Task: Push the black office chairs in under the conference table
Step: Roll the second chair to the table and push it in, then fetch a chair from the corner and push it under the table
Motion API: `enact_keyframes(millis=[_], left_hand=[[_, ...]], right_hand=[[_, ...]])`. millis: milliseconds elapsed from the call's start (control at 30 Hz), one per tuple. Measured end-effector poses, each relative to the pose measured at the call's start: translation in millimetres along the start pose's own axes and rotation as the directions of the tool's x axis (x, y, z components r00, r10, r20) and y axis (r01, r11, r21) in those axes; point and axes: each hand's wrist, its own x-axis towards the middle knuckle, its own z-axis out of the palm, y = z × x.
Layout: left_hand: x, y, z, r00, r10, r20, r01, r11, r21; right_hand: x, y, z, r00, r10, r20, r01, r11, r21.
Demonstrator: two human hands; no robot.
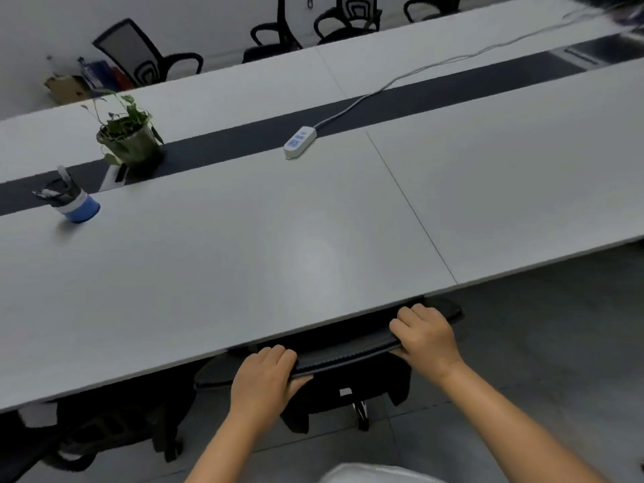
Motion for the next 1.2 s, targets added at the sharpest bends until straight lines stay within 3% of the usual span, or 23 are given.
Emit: enact_keyframes(millis=[100, 200, 267, 367, 400, 467, 533, 633, 733, 800, 867, 967, 1200], left_hand=[[4, 2, -12, 0.983, -0.060, 0.173, 0.085, 0.986, -0.142], [9, 8, -10, 0.985, -0.081, 0.151, 0.139, 0.897, -0.421], [14, 24, -14, 0.997, -0.025, 0.075, 0.059, 0.864, -0.500], [21, 57, -8, 0.971, 0.207, -0.118, -0.238, 0.809, -0.537], [20, 69, -5, 0.943, 0.288, -0.168, -0.332, 0.765, -0.552], [15, 93, 4, 0.866, 0.465, -0.183, -0.478, 0.664, -0.576], [4, 115, 18, 0.785, 0.616, -0.066, -0.512, 0.585, -0.629], [-17, 145, 43, 0.688, 0.697, 0.202, -0.373, 0.578, -0.726], [-40, 175, 64, 0.622, 0.683, 0.384, -0.165, 0.593, -0.788], [-52, 199, 69, 0.575, 0.667, 0.474, -0.061, 0.612, -0.788], [-59, 224, 75, 0.557, 0.649, 0.518, -0.004, 0.626, -0.780], [-71, 275, 76, 0.480, 0.712, 0.512, -0.068, 0.612, -0.788], [-112, 447, 65, 0.289, 0.864, 0.412, -0.178, 0.471, -0.864]], right_hand=[[0, -6, -8, 0.987, 0.133, 0.094, -0.140, 0.988, 0.068], [-8, -21, -17, 0.920, 0.376, 0.107, -0.387, 0.914, 0.120], [-21, -38, -21, 0.850, 0.509, 0.132, -0.523, 0.844, 0.115], [-60, -67, -22, 0.713, 0.683, 0.158, -0.701, 0.686, 0.194], [-77, -75, -24, 0.629, 0.763, 0.148, -0.772, 0.589, 0.238], [-119, -93, -31, 0.369, 0.919, 0.137, -0.900, 0.316, 0.302], [-165, -119, -42, 0.096, 0.984, 0.152, -0.943, 0.041, 0.330], [-228, -165, -62, -0.203, 0.961, 0.189, -0.913, -0.255, 0.317], [-282, -210, -76, -0.446, 0.872, 0.201, -0.811, -0.489, 0.320], [-308, -232, -87, -0.571, 0.790, 0.222, -0.708, -0.611, 0.354], [-330, -246, -96, -0.652, 0.718, 0.242, -0.623, -0.690, 0.369], [-363, -246, -109, -0.730, 0.662, 0.171, -0.554, -0.718, 0.421], [-470, -205, -180, -0.775, 0.632, -0.011, -0.507, -0.611, 0.608]])
